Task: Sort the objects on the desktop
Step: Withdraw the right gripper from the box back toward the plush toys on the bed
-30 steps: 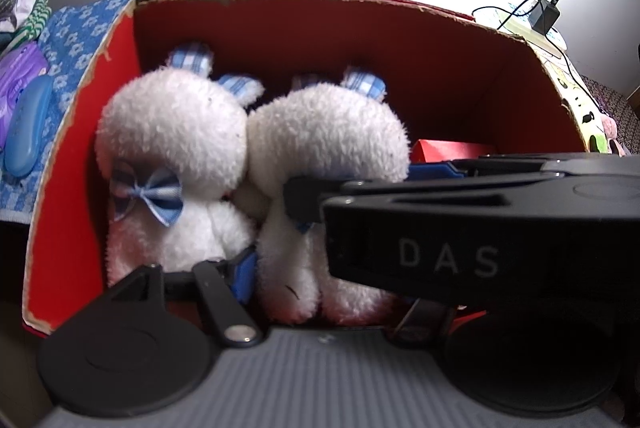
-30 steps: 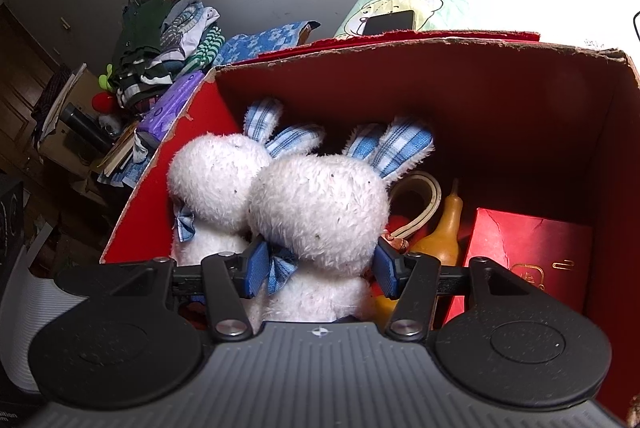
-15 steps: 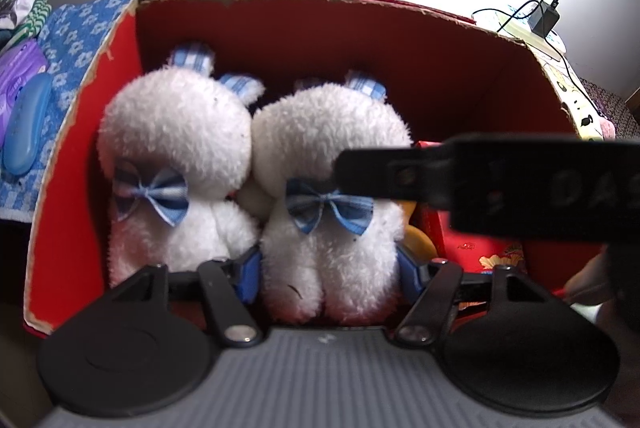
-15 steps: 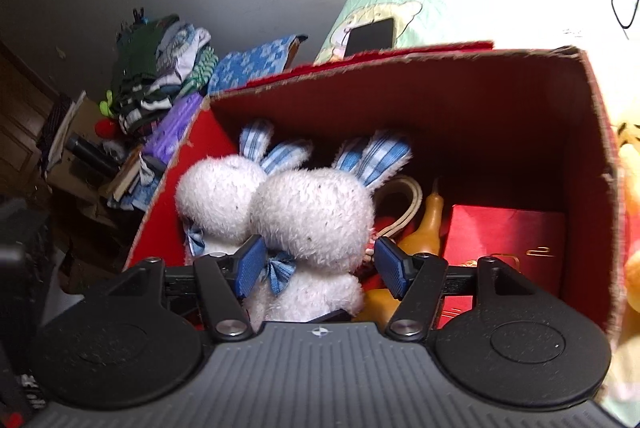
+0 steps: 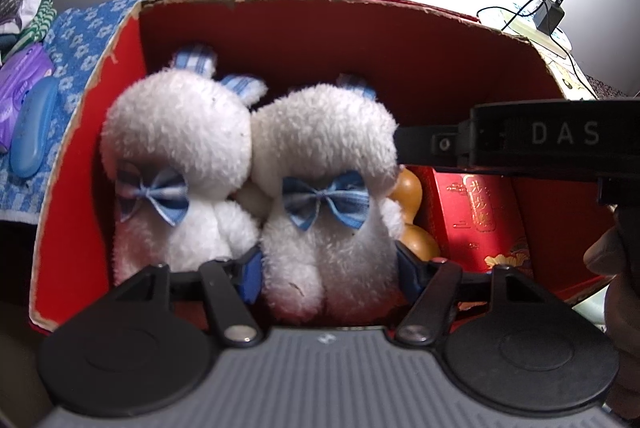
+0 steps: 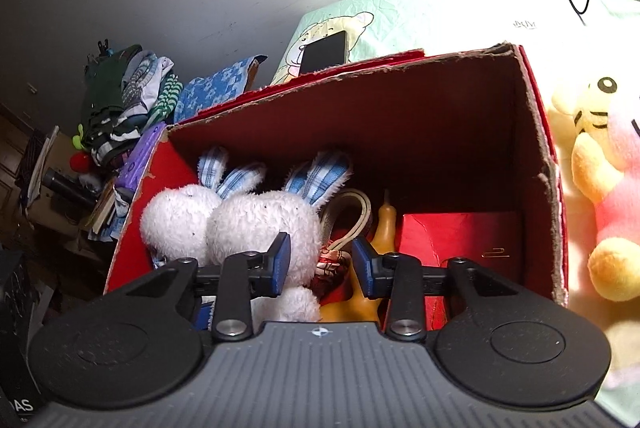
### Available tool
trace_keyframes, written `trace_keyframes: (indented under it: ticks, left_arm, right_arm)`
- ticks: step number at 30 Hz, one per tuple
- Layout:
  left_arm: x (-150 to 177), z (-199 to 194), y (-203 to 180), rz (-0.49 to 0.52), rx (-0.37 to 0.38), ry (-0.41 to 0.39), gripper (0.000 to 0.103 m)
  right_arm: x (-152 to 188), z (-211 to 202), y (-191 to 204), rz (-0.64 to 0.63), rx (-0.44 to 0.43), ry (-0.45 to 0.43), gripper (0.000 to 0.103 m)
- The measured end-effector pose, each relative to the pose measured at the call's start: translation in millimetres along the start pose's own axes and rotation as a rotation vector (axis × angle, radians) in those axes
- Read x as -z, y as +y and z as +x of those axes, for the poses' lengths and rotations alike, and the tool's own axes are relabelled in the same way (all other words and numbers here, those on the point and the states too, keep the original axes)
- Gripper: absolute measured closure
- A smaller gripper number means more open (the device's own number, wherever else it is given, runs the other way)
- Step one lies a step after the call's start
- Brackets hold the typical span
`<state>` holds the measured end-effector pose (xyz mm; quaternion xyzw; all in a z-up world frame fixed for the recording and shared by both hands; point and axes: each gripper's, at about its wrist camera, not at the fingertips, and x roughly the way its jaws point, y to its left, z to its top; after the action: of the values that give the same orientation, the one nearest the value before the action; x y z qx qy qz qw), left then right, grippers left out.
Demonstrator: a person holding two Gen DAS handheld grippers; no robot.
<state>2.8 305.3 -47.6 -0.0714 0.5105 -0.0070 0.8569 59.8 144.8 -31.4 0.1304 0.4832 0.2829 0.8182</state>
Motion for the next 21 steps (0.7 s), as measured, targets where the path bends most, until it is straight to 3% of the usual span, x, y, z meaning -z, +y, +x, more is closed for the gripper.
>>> trace_keyframes:
  ticks: [21]
  left_arm:
    - [-2.5,-2.2,-11.8,0.008,-0.008,-0.008,0.028]
  right_arm:
    - [6.4,-6.7,3.2,-0.032,0.04,-0.029,0.066]
